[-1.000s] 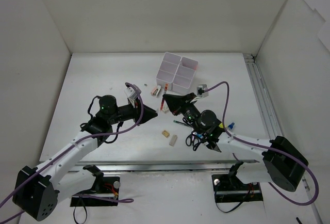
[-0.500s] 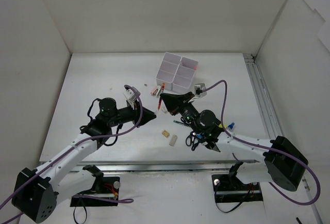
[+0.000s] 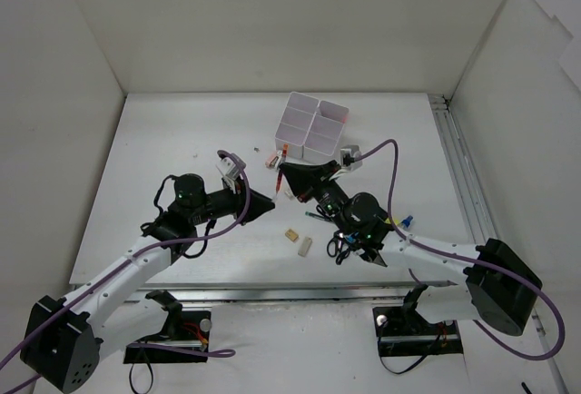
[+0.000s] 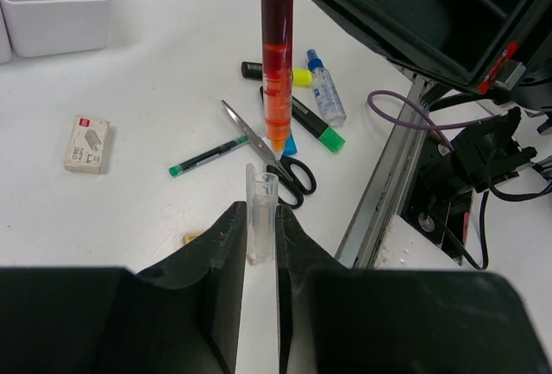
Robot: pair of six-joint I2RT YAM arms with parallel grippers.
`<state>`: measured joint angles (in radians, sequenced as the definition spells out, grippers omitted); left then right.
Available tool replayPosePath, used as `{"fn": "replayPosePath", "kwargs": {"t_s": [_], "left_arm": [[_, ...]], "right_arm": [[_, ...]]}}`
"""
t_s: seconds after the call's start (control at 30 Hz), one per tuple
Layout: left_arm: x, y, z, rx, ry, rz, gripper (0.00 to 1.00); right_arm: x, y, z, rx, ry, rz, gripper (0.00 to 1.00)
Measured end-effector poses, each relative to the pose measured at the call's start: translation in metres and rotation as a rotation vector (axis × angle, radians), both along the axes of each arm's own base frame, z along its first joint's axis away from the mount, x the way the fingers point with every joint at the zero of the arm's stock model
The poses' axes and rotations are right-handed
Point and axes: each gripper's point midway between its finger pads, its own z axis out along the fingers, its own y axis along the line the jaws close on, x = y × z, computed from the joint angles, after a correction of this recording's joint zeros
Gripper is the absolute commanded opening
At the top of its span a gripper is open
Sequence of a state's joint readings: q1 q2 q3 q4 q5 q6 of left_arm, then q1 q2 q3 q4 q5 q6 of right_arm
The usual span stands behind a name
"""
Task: Sort the stationery into containers
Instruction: Close the pen cap on the pen.
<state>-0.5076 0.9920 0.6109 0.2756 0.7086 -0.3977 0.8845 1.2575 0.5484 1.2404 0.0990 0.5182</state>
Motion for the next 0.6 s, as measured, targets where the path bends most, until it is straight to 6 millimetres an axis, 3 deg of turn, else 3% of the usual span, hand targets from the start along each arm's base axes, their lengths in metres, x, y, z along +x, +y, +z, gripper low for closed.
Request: {"fn": "replayPosePath", "kwargs": {"t_s": [0.6], "left_arm": [[0.0,0.002,0.013,-0.033,-0.022,0.026,0.0]], "right_arm": [[0.001,0.005,-0.007,-0.005,0.009,0.006,0.0]]}}
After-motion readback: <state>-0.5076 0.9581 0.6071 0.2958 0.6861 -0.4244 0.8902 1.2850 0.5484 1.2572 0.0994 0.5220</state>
